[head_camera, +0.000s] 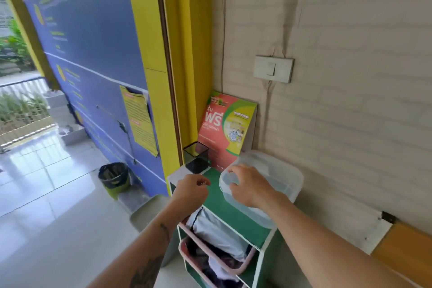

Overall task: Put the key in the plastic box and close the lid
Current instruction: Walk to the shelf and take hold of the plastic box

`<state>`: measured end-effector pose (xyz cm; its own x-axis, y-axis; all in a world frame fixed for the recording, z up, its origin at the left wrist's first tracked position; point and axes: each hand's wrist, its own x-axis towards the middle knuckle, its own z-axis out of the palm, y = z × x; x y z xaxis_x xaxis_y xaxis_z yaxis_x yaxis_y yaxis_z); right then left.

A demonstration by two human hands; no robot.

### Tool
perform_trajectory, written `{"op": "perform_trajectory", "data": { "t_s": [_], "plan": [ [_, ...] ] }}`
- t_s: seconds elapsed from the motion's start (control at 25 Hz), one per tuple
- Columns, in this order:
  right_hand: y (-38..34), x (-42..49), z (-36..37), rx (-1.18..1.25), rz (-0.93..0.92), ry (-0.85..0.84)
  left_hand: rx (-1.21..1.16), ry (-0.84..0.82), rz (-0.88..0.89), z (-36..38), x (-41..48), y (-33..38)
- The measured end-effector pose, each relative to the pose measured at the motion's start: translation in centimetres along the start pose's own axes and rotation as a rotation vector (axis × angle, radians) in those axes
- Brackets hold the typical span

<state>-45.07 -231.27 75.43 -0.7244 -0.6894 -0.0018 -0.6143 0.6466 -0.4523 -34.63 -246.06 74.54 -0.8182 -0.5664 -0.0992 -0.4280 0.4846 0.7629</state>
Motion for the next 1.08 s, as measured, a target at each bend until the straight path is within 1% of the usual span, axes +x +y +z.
{"op": "perform_trajectory", "data": {
  "t_s": [0.2, 0.4, 0.64, 0.88, 1.08],
  "plan": [
    [-1.1, 3.1, 2.6, -0.128, 0.151, -0.013, 0.108, -0.181, 0.101, 0.2, 6.8, -3.4],
    [-1.3, 4.4, 4.5, -0.241, 0.251, 0.006, 0.168, -0.269, 0.168, 2.0, 10.9, -5.4],
    [-0.6, 4.9, 5.6, -0.314, 0.356, -0.009, 0.247, -0.275, 0.217, 4.1, 14.1, -7.4],
    [0.0, 4.4, 6.1, -0.343, 0.323, 0.057, 0.348, -0.287, 0.387, 5.5, 15.4, -8.9],
    [0.2, 4.3, 6.8, -0.360, 0.339, 0.073, 0.458, -0.186, 0.558, 5.6, 14.9, -9.6]
  ]
}}
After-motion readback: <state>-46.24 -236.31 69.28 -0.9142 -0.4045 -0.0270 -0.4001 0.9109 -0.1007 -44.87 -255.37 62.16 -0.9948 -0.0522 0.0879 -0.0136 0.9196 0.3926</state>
